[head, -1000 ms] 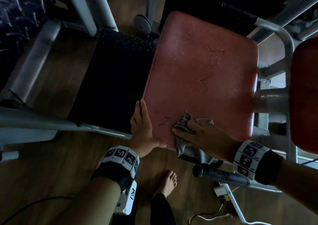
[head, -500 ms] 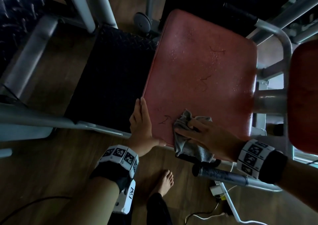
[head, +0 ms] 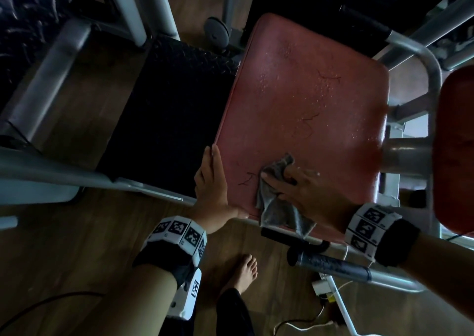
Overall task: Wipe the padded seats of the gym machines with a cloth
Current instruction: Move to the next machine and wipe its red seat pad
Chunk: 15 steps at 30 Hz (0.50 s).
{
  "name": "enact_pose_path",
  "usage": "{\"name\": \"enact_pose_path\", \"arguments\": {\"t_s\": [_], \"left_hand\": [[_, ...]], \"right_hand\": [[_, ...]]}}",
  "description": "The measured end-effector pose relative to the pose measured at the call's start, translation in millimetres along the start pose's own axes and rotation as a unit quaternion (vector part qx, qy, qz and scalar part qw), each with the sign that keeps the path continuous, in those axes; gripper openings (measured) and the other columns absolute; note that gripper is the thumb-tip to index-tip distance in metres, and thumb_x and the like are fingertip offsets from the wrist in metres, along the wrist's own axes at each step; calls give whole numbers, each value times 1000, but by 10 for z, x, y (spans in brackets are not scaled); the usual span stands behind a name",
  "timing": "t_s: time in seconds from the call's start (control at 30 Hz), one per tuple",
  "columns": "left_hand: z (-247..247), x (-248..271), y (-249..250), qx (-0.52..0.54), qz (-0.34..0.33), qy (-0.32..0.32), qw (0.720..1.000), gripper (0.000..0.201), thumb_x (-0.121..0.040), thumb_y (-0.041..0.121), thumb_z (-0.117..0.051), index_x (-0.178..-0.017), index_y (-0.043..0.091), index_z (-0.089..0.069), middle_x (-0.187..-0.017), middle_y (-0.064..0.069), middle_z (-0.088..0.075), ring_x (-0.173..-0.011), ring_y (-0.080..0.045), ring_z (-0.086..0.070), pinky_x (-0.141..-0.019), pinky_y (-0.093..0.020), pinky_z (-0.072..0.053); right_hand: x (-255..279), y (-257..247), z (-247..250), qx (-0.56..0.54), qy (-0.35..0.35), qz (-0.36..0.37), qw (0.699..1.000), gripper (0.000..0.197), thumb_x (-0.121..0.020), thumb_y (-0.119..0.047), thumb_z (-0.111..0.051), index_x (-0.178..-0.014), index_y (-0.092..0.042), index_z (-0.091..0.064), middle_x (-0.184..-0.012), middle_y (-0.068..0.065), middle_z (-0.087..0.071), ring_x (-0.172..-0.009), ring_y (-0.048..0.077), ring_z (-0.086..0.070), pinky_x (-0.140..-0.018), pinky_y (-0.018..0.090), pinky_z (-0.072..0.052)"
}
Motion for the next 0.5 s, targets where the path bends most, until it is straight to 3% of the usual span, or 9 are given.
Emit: {"name": "enact_pose_path", "arguments": {"t_s": [0.13,0.2,0.37,0.5], "left_hand": [[2,-1,-12,0,7,2,1000,157,-52,31,-93,-142,34,36,-152,16,34,-144,-19,12,-116,-51,-7],[-1,-2,-14,1,9,2,1000,158,-52,31,-93,-141,35,37,-152,16,33,-144,-19,10,-116,-52,-8],[-1,-14,-11,-3,13,9,1000,159,-49,31,-94,-142,34,36,-152,16,32,-143,-18,11,-115,-48,-7],[10,3,-8,4,8,8,1000,158,-50,29,-94,-144,33,34,-152,17,32,-144,-18,10,-115,-50,-8]], "right_hand": [[90,-73,-151,-23,-38,50,998,69,-83,-15,-69,-145,-26,-40,-105,5,-39,-81,23,-53,-69,34,-49],[113,-70,-193,-15,-61,43,997,65,-89,-19,-59,-147,-29,-33,-107,4,-37,-83,22,-53,-69,35,-49],[-189,25,-91,-13,-23,-11,1000,64,-81,-35,-71,-140,-31,-47,-97,3,-48,-75,17,-57,-59,26,-50],[-74,36,-141,-26,-46,-5,999,70,-80,-29,-73,-142,-30,-41,-101,6,-52,-77,21,-57,-65,33,-52]]}}
Point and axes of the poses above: each hand's wrist, its own x-axis away from the middle knuckle, its own z-axis out of the back of the hand, y = z × x, the point moved 9 cm from there along -x, towards the middle knuckle
